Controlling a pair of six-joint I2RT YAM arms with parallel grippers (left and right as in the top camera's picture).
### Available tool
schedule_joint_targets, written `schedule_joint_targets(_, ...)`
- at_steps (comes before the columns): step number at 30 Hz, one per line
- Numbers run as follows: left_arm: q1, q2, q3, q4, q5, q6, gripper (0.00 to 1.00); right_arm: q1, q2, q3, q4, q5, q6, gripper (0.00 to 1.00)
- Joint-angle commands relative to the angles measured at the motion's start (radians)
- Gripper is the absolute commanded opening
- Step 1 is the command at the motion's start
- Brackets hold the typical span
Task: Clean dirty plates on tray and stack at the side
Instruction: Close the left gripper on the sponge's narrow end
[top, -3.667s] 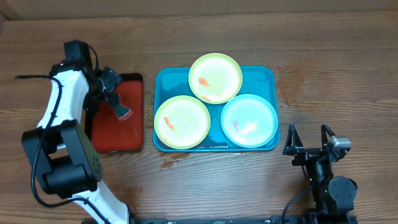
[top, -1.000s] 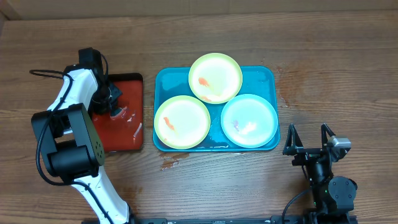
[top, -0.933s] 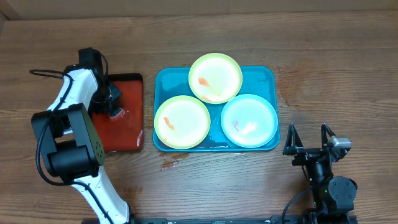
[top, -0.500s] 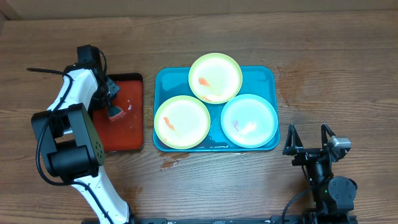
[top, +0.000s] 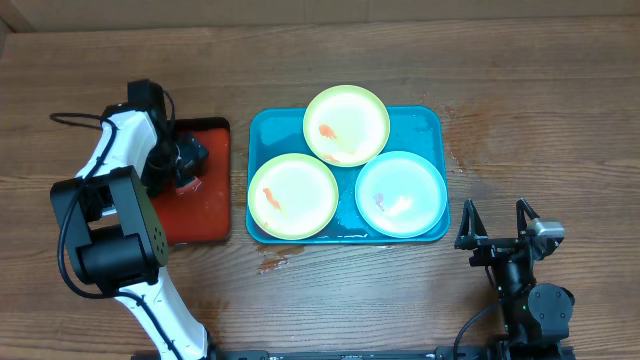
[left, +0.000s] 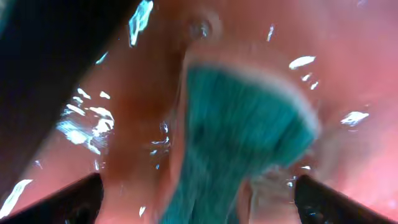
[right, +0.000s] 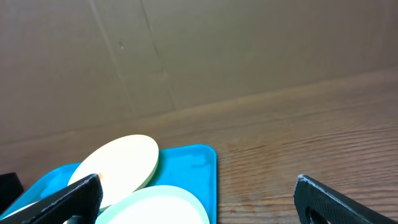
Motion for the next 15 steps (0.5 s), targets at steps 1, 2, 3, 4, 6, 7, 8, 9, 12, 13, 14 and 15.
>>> schedule_joint_targets(1,0.000,0.013,0.016,-0.011,0.043,0.004,0.65,-0.001,-0.007,-0.011,0.006,0.006,-0.003,1.00)
schedule_joint_targets(2,0.000,0.013,0.017,-0.008,0.041,0.004,0.53,-0.001,-0.007,-0.011,0.006,0.006,-0.003,1.00)
schedule_joint_targets(3,0.000,0.013,0.017,-0.002,0.035,0.003,0.33,-0.001,-0.007,-0.011,0.006,0.006,-0.003,1.00)
schedule_joint_targets(4,0.000,0.013,0.017,0.001,0.025,0.003,0.10,-0.001,-0.007,-0.011,0.006,0.006,-0.003,1.00)
schedule_joint_targets(6,0.000,0.013,0.017,0.001,0.017,0.003,0.04,-0.001,-0.007,-0.011,0.006,0.006,-0.003,1.00)
schedule_joint_targets(7,0.000,0.013,0.017,0.001,0.019,0.003,0.04,-0.001,-0.007,-0.011,0.006,0.006,-0.003,1.00)
schedule_joint_targets(8,0.000,0.013,0.017,0.001,0.019,0.003,0.04,-0.001,-0.007,-0.011,0.006,0.006,-0.003,1.00)
schedule_joint_targets(9,0.000,0.013,0.017,0.001,0.018,0.003,0.09,-0.001,-0.007,-0.011,0.006,0.006,-0.003,1.00)
schedule_joint_targets(12,0.000,0.013,0.017,0.009,0.001,0.003,0.90,-0.001,-0.007,-0.011,0.006,0.006,-0.003,1.00)
schedule_joint_targets(13,0.000,0.013,0.017,0.014,-0.009,0.003,1.00,-0.001,-0.007,-0.011,0.006,0.006,-0.003,1.00)
schedule_joint_targets(14,0.000,0.013,0.017,0.017,-0.020,0.003,1.00,-0.001,-0.007,-0.011,0.006,0.006,-0.003,1.00)
schedule_joint_targets(15,0.000,0.013,0.017,0.016,-0.025,0.004,1.00,-0.001,-0.007,-0.011,0.007,0.006,-0.003,1.00)
